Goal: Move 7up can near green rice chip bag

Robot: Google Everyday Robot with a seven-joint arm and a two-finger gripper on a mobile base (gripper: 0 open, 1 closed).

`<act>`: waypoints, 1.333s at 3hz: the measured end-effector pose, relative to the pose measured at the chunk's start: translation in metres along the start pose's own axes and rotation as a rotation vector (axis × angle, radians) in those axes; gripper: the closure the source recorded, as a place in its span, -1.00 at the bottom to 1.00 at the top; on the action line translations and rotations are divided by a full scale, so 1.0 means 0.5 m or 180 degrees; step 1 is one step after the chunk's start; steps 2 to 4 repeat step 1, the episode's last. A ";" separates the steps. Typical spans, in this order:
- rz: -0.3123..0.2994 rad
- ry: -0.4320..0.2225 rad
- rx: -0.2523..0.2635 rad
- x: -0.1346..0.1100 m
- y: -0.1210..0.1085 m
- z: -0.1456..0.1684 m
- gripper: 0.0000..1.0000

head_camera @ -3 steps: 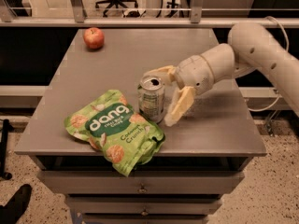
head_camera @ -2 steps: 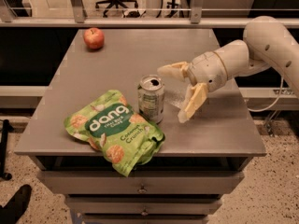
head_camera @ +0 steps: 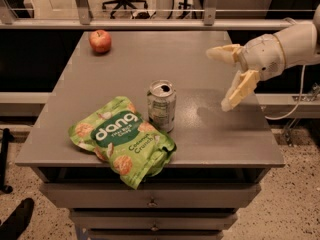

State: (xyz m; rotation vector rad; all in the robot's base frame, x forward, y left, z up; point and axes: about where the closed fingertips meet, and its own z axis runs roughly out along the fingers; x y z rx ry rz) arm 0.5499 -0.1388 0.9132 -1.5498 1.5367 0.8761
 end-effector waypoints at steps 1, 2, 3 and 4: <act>-0.0001 -0.0002 -0.0001 -0.001 0.000 0.001 -1.00; -0.0001 -0.0002 -0.0001 -0.001 0.000 0.001 -1.00; -0.0001 -0.0002 -0.0001 -0.001 0.000 0.001 -1.00; -0.0001 -0.0002 -0.0001 -0.001 0.000 0.001 -1.00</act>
Offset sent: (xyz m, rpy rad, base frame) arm 0.0000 0.0000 0.0000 0.0000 0.0000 0.0000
